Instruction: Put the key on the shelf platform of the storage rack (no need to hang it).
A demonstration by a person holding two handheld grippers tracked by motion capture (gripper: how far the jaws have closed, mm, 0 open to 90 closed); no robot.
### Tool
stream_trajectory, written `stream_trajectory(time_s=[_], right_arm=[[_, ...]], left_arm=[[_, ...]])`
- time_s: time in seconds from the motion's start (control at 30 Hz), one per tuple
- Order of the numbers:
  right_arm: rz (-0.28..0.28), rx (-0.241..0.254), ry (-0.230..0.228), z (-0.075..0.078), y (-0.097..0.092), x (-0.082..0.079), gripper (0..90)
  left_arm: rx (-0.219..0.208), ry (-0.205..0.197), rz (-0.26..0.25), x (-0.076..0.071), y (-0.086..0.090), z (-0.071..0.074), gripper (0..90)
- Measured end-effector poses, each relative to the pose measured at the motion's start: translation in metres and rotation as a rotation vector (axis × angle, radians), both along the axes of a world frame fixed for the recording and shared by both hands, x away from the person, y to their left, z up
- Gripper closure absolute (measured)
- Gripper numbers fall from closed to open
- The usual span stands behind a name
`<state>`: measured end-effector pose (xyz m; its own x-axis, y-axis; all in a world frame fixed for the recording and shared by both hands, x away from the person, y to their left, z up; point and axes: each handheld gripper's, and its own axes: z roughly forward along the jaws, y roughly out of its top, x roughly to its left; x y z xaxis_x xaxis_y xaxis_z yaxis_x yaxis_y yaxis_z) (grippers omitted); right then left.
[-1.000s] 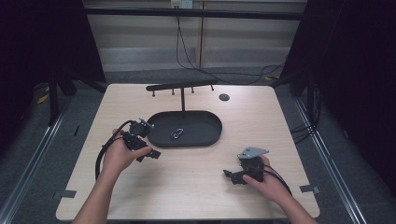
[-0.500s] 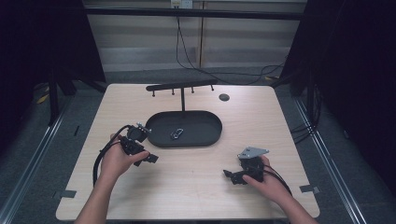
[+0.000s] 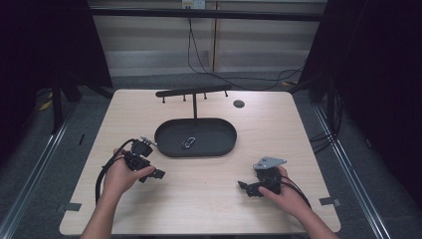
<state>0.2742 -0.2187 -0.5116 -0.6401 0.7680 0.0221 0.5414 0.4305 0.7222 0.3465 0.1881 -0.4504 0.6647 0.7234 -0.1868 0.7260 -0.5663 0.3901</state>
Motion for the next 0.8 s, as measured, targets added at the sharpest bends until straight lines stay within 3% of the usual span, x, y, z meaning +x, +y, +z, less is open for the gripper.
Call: stream_trajectory(time_s=[0.8], right_arm=[[0.0,0.0,0.0,0.0,0.0,0.0,13.4]], left_arm=[[0.0,0.016,0.005,-0.01,0.0096,-0.0085,24.4]])
